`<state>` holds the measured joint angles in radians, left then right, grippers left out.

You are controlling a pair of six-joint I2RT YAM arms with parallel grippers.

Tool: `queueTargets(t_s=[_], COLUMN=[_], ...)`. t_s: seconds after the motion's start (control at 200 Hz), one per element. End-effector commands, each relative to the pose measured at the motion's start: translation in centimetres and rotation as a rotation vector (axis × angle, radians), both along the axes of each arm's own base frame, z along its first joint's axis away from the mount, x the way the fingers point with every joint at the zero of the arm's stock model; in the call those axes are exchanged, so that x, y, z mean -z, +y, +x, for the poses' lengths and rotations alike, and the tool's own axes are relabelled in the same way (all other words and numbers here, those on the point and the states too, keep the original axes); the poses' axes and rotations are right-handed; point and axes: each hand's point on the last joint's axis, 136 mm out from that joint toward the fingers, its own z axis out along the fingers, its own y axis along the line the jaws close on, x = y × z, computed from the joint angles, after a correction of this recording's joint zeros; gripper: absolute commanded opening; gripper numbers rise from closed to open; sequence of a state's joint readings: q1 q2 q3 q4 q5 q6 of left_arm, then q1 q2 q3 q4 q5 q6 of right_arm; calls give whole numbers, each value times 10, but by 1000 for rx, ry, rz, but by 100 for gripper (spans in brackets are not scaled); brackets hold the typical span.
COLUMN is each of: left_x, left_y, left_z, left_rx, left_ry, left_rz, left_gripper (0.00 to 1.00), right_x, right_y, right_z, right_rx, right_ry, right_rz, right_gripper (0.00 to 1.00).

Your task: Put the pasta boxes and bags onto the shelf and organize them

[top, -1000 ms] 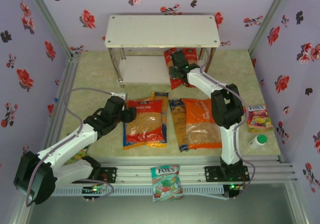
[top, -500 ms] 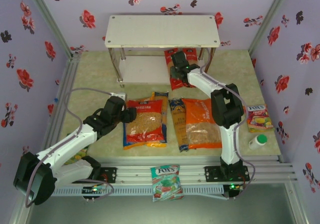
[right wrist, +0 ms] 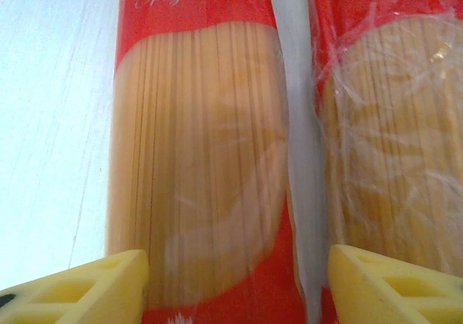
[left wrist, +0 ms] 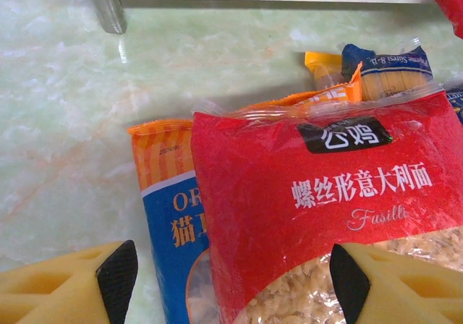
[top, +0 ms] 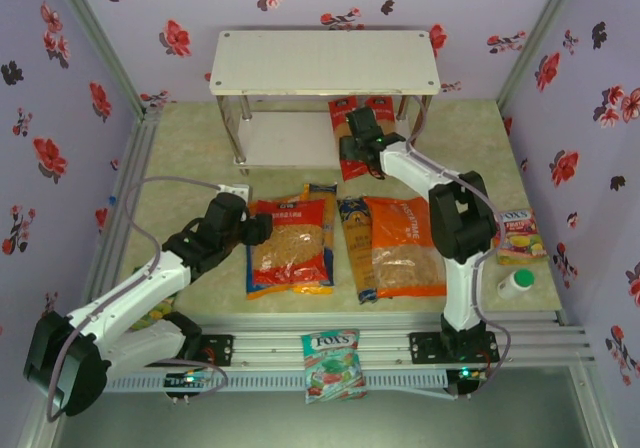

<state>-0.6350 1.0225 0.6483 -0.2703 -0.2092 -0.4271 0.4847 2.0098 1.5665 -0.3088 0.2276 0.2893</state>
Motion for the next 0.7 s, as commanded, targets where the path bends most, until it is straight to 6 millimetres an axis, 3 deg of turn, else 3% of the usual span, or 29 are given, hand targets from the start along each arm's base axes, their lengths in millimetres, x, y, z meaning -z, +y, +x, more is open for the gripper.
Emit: queueTargets(t_s=[0.0,0.115,0.36,0.555,0.695], left_x=[-9,-10,-28,-38,-28], left_y=[-6,-13,-40,-92,-128], left_z=[-5,-10,-23,-30,-37], left_rx=[50,86,112,189,247], left_ry=[-36,-32,-79,-23,45], left_rz=[26,67,167,136,55], left_gripper=[74,82,65,55,47], right_x=[-40,-56,-62,-48,-51], right_y=[3,8,13,4,-2], right_z=[-10,-37,-120,-162,-173], right_rx=[-21,-67,-129,-121,-121], right_ry=[-97,-111,-54,30,33], right_rz=[34,29,44,100,117], right_gripper=[67,67,67,67,67])
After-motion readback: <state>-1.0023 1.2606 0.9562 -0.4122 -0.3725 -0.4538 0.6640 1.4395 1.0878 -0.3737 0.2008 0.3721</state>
